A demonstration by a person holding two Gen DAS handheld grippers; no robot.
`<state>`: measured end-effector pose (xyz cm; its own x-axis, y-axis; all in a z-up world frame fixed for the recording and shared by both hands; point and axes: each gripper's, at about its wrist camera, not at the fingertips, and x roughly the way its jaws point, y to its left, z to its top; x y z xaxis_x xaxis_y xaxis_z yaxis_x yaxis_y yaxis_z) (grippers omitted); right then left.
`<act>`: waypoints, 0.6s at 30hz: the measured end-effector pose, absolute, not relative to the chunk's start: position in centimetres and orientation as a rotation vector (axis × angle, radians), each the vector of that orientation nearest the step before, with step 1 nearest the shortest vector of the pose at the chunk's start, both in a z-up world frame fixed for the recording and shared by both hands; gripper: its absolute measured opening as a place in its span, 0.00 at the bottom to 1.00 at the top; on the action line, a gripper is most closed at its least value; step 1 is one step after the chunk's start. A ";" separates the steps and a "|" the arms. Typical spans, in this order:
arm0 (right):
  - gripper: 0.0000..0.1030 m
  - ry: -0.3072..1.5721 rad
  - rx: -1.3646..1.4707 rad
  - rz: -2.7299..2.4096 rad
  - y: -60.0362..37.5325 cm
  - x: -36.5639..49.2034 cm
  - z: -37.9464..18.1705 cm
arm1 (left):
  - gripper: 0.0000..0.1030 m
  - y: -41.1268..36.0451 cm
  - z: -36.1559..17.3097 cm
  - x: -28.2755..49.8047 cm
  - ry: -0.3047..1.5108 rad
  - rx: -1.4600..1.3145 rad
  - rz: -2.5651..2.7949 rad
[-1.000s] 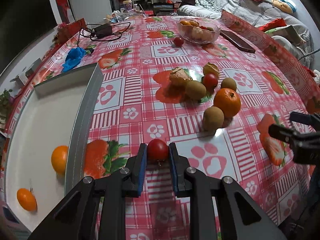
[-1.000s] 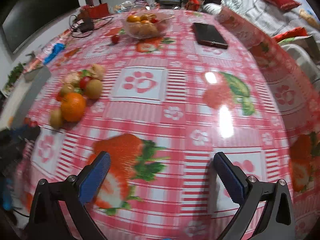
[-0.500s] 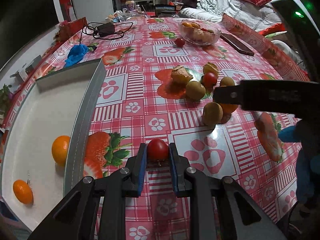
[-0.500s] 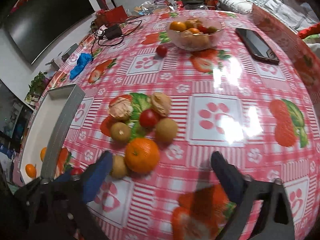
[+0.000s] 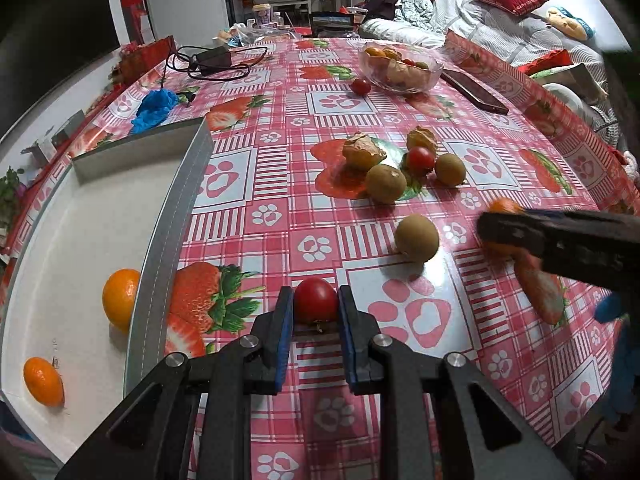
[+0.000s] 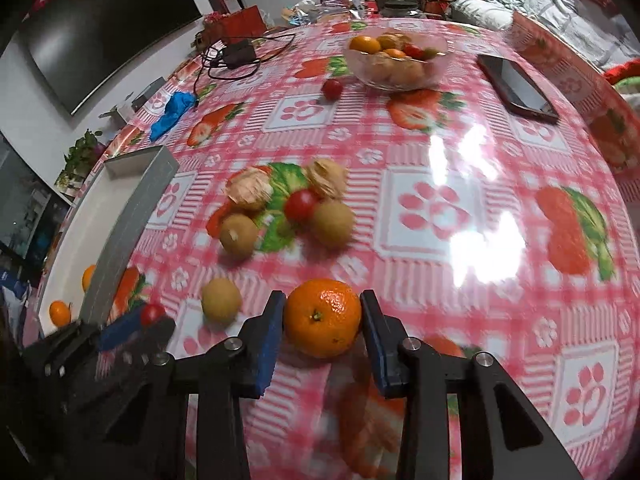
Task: Organize fruits
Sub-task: 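Grasp an orange with the right tool while the left tool holds the tomato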
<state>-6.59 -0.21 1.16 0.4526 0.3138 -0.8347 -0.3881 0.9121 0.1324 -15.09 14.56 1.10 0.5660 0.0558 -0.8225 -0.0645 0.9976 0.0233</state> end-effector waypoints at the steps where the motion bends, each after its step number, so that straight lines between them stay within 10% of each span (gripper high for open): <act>1: 0.38 1.011 -0.076 0.430 -0.7 -6.9 1.2 | 0.23 14.6 1.1 -15.1 0.968 -0.012 0.071; 18: 0.38 0.989 -0.032 0.385 -5.2 -10.2 1.1 | 0.23 15.4 1.2 -17.2 0.983 -0.091 0.051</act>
<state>-10.21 -5.17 1.12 0.4876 0.3020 -0.8192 -0.3309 0.9322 0.1466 -17.23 15.37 1.21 0.5540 0.0021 -0.8325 -0.0848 0.9949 -0.0539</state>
